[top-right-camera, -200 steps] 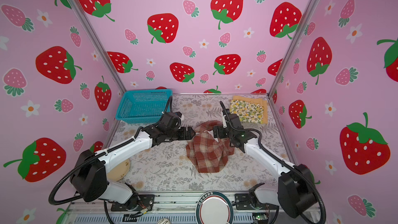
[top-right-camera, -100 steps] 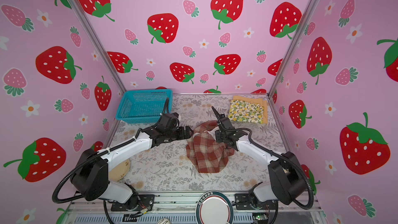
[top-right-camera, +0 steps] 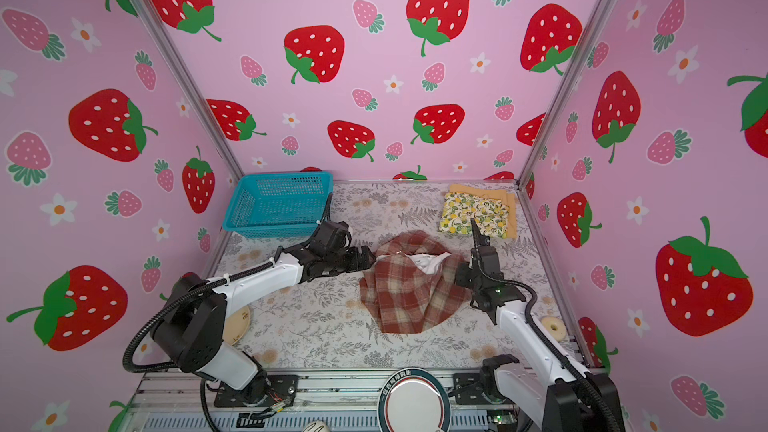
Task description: Fold and stack the skirts
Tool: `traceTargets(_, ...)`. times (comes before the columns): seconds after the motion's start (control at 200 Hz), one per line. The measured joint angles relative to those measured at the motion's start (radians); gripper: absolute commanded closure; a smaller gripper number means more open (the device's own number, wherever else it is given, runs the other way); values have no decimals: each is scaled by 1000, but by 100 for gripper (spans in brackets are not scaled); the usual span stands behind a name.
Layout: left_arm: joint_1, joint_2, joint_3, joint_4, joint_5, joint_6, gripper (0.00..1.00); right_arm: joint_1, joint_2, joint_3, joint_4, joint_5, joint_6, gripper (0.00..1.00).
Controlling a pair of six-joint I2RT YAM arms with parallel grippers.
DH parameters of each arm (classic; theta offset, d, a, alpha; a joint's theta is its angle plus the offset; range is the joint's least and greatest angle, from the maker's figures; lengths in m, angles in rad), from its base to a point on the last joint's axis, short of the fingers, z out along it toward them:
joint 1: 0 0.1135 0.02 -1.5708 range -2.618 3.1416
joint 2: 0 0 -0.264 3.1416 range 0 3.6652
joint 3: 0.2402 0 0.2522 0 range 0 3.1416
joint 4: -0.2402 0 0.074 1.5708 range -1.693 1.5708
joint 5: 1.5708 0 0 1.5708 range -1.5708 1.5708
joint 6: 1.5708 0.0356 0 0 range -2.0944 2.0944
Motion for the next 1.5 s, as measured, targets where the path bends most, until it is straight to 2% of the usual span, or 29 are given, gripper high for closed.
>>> traceTargets(0.095, 0, 8, -2, 2, -5, -8, 2, -63, -33, -64, 7, -39, 14, 76)
traceTargets(0.145, 0, 12, -3, 1, -11, -14, 2, -85, -69, -97, 6, -49, 22, 65)
traceTargets(0.16, 0, 14, -3, 1, -13, -15, 2, -89, -85, -105, 3, -50, 30, 52)
traceTargets(0.165, 0, 14, -3, 1, -15, -15, 2, -90, -89, -106, 2, -51, 27, 28)
traceTargets(0.17, 0, 15, -3, 1, -16, -15, 2, -92, -92, -108, 2, -51, 25, 14)
traceTargets(0.175, 0, 15, -3, 1, -16, -16, 2, -93, -98, -111, -1, -53, 24, 7)
traceTargets(0.185, 0, 17, -3, 1, -20, -17, 2, -95, -113, -114, -3, -53, 35, 1)
traceTargets(0.195, 0, 18, -3, 1, -22, -18, 2, -97, -126, -117, -6, -55, 34, 0)
traceTargets(0.345, 5, 36, -4, 2, -51, -32, 2, -103, -337, -102, -23, -73, 28, 0)
traceTargets(0.45, 12, 55, -6, 11, -61, -49, 2, -101, -370, -13, -27, -110, 18, 0)
traceTargets(0.58, 16, 92, -8, 32, -63, -75, 3, -60, -216, 106, 6, -180, -6, 0)
traceTargets(0.74, 18, 135, -8, 56, -60, -111, 4, 124, 13, 166, 22, -192, -32, 0)
traceTargets(0.861, 18, 181, 3, 67, -59, -125, 6, 216, 150, 241, 32, -207, -58, 1)
traceTargets(1.031, 18, 229, 57, 76, -54, -130, 13, 250, 307, 346, 83, -237, -89, 4)
traceTargets(1.181, 18, 253, 73, 83, -53, -125, 33, 269, 429, 417, 104, -269, -114, 11)
traceTargets(1.271, 19, 266, 79, 87, -51, -129, 40, 281, 495, 453, 110, -294, -132, 14)
traceTargets(1.501, 21, 282, 83, 108, -43, -130, 47, 298, 634, 507, 127, -374, -148, 22)
